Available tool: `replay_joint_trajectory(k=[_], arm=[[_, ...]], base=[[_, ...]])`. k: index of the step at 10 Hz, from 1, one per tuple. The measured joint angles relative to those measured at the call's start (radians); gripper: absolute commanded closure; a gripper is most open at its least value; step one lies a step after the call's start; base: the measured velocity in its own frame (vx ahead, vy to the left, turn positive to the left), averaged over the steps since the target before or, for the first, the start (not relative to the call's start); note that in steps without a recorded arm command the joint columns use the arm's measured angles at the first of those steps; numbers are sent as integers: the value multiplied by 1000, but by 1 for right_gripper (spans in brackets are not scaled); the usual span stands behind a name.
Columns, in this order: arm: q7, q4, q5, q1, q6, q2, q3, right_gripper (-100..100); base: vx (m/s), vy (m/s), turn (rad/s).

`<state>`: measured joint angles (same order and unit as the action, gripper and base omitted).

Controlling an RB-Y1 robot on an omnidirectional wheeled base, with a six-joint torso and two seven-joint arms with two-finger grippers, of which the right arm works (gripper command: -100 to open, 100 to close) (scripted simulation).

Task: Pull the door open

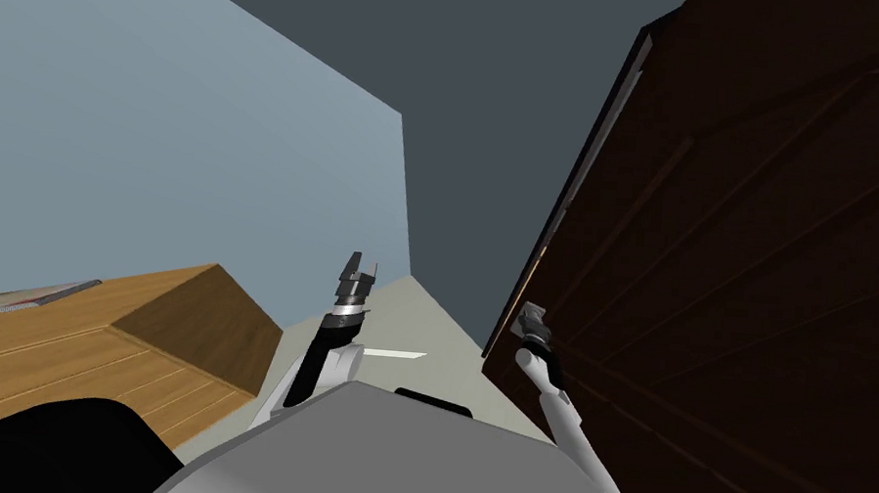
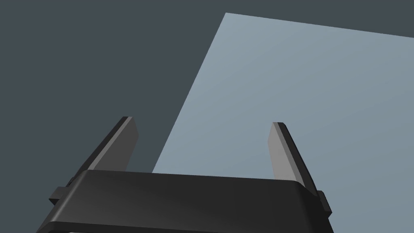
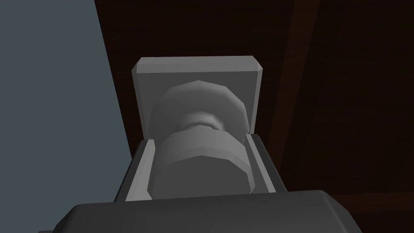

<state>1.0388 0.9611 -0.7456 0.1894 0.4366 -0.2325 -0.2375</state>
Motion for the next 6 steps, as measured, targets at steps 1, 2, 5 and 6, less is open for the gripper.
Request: replay_joint_trajectory(k=[1,2,5,6], arm=[[13,-7,5,1,-4,-3,9,100],[29,-14,11,2,-6,-8,17,100],[69,-14,28,8,-19,-19,36,100],[83,-23,33,15,-19,-27,45,100]], base=[[-263,-46,208],[-263,-37,150],[-275,-29,154],[-267,1,127]])
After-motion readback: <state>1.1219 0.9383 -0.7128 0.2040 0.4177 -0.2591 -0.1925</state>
